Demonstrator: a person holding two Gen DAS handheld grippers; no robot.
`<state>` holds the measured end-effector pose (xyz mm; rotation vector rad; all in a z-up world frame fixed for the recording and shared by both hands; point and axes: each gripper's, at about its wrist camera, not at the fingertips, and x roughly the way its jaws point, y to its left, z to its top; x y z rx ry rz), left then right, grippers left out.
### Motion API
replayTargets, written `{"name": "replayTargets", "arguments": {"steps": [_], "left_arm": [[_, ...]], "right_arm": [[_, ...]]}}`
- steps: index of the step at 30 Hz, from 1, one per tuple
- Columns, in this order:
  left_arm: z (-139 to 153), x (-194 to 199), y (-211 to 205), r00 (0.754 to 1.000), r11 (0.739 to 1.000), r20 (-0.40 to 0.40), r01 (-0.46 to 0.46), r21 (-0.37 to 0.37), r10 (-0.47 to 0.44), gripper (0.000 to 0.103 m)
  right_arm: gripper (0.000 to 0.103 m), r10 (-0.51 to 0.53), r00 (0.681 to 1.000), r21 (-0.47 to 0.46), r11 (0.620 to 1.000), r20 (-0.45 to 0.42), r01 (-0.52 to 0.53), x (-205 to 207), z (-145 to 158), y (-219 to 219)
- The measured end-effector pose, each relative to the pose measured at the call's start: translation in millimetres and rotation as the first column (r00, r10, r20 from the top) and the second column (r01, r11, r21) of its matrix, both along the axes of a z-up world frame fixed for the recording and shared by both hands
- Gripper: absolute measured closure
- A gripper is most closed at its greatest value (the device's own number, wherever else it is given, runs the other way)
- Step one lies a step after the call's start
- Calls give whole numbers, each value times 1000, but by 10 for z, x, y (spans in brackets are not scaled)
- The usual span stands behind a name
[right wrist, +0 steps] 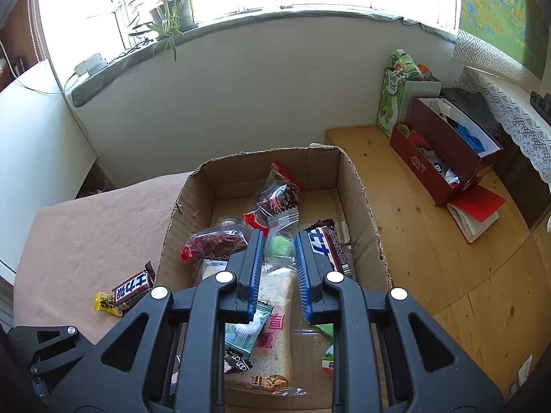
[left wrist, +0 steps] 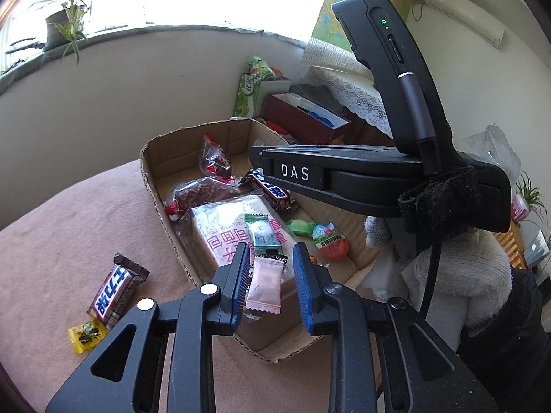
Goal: Organize snacks
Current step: 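Carry the pink candy and green packet over the cardboard box, then open both grippers, dropping the pink candy and green packet into the box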
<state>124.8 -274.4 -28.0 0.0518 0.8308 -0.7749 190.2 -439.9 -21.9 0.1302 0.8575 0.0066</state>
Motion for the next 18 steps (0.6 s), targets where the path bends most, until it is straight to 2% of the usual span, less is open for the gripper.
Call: {"name": "replayTargets", "arguments": {"steps": [1,2,3,7,12,18], "left_arm": [[-1,-5,11,1000,1000,-1,-1,-2,1,76],[-2,-12,17,1000,1000,1,-1,-1,1,76],[1,-19,23,1000,1000,4,-2,0,2,76],[11,-35,52,1000,1000,8,-3,-1,3,76],[33,-53,112,1000,1000,11,-9,-10,9,71],[75,-104,227,999,1000,23,-22,-12,22,71]], "right_arm": [[73,-3,1000,1,1000,-1,3,1,0,-6],[60,-7,1000,1,1000,2,7,-3,2,-10],[51,-10,1000,-2,1000,7,10,-8,10,-12],[51,-14,1000,-11,1000,15,15,-30,32,3],[37,-21,999,-25,999,29,22,-73,78,38],[34,-27,999,-30,999,41,28,-140,129,98]]}}
